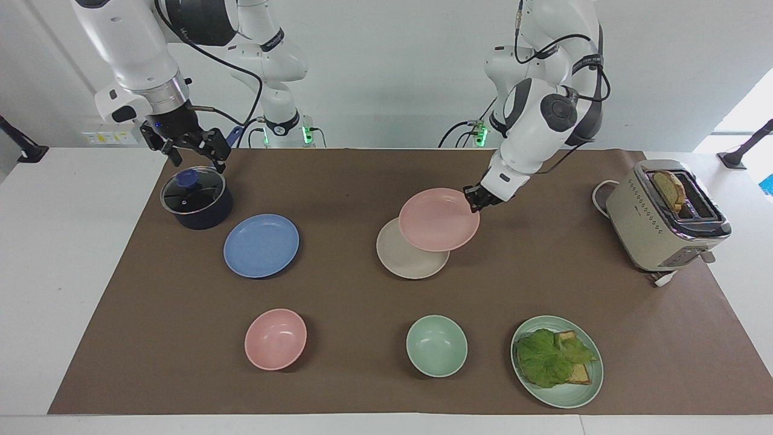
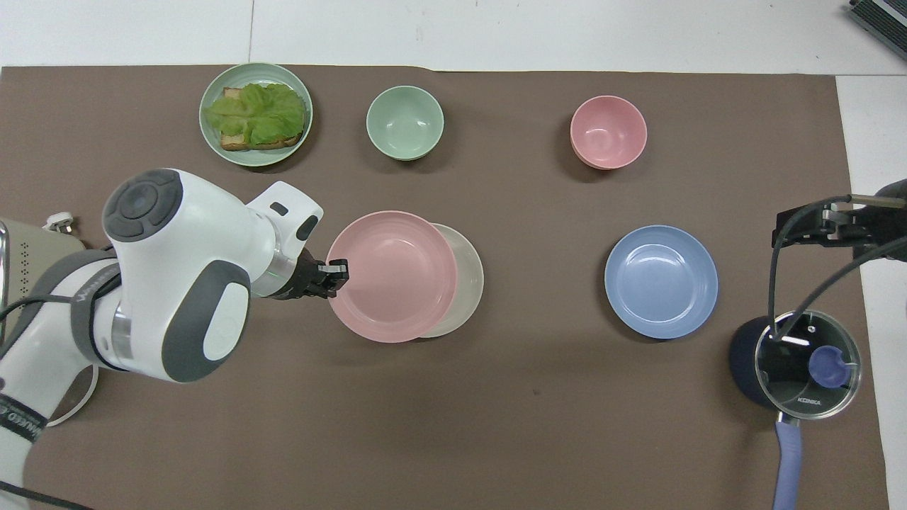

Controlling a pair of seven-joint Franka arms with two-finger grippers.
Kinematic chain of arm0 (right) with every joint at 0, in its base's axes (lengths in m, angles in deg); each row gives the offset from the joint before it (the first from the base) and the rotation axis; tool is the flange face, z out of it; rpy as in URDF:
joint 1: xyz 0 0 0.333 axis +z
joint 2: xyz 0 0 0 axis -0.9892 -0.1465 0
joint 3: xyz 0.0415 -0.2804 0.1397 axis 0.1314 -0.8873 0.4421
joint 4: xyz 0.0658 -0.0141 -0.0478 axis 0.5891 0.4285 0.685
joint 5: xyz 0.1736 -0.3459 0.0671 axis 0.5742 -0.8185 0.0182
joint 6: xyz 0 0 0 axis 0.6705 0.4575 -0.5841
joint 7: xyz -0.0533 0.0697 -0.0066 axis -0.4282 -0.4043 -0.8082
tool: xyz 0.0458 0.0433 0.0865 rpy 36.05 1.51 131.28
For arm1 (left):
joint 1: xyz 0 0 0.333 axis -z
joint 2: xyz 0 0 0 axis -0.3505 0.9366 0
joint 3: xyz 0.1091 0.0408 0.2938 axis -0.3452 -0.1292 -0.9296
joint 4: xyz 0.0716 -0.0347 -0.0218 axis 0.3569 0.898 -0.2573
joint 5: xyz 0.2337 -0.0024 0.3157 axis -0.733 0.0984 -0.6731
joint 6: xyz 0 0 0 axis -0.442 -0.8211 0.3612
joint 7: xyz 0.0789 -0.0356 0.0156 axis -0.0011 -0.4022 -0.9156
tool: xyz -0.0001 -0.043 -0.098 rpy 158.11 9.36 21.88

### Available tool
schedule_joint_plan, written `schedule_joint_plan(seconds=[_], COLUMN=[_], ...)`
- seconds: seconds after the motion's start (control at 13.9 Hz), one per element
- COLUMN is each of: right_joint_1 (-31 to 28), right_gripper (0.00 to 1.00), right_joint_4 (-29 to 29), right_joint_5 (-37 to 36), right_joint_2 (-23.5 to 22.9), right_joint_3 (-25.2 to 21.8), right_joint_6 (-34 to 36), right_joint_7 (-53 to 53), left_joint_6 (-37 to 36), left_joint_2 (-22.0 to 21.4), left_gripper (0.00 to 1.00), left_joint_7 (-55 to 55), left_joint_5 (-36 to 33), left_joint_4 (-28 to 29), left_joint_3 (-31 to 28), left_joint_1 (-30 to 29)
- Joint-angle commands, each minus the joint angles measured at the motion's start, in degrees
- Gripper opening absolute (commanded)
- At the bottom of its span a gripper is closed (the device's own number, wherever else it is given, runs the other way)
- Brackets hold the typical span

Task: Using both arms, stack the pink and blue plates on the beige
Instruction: 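Lift the pink plate with the left gripper onto the beige plate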

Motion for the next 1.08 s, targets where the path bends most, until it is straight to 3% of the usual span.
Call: schedule_joint_plan(seconds=[0.0, 1.0], right_joint_1=[-1.0, -1.5], right_gripper=[1.00, 1.00], right_joint_4=[0.0, -0.1], right_joint_5=[1.2, 1.3], right_joint_2=[0.1, 0.1], right_joint_3=[0.1, 0.3], right_joint_6=[-0.6, -0.5], right_joint_7=[1.6, 0.9], left_joint_6=[4.5, 8.9], left_joint_2=[3.2, 6.2], left_gripper=[0.00, 0.00], left_joint_7=[-1.3, -1.4], left_joint_5=[2.0, 5.1], left_joint_4=[0.5, 1.8], left_joint_3=[-1.0, -1.0], left_joint_1=[2.0, 4.7])
